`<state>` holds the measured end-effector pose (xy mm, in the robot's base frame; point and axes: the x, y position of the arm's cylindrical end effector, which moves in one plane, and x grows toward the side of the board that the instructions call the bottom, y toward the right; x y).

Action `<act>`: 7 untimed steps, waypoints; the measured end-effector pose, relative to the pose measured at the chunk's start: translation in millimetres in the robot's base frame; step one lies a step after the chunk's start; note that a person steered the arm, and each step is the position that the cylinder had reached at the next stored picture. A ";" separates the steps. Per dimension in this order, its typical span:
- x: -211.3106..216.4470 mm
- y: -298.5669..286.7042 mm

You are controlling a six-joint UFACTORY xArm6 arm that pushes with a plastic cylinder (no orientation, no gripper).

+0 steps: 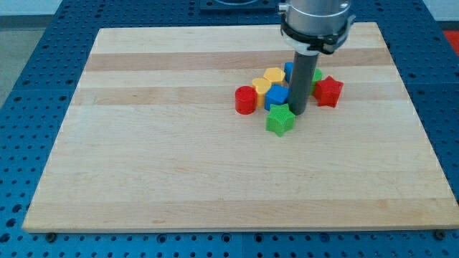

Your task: Separate blue cube along with yellow heart from group of blocks

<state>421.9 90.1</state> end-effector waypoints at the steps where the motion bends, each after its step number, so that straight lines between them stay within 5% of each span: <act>1: -21.5 -2.7; 7: -78.4 -142.7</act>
<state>343.5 -52.6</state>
